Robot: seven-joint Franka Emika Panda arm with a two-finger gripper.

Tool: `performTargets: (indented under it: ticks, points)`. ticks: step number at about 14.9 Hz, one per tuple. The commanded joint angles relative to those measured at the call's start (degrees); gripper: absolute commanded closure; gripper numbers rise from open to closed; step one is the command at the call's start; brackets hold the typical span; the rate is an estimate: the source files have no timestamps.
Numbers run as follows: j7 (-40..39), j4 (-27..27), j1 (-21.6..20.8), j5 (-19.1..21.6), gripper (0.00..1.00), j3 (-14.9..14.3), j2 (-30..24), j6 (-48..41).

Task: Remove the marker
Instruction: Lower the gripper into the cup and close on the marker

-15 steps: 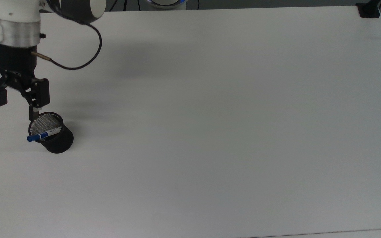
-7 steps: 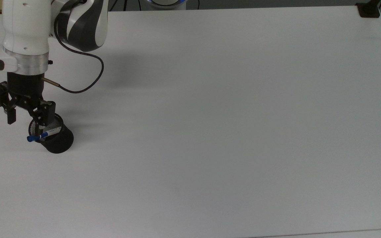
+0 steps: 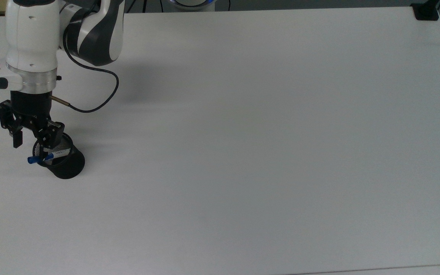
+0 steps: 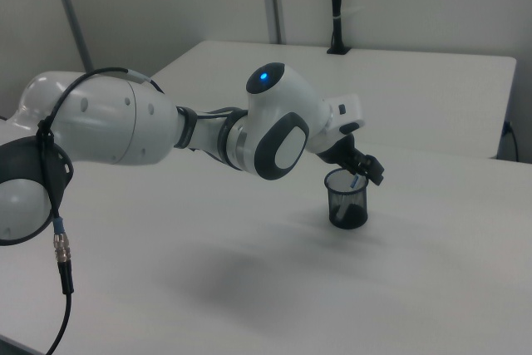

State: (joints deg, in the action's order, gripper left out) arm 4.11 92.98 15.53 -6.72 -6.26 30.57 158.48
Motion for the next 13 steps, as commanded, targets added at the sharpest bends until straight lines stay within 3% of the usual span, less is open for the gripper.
performTargets:
  ticks: [1,5,9,13]
  points:
    - [1.2,-0.3,-0.7,-0.7,0.33,-0.8,0.2,1.1]
    - [1.3,-0.5,-0.7,-0.3,0.33,-0.7,0.0,1.1]
    - [1.3,-1.7,-0.7,-0.1,0.43,-0.7,0.1,1.1]
    - [1.3,-1.7,-0.8,0.0,0.43,-0.7,0.1,1.1]
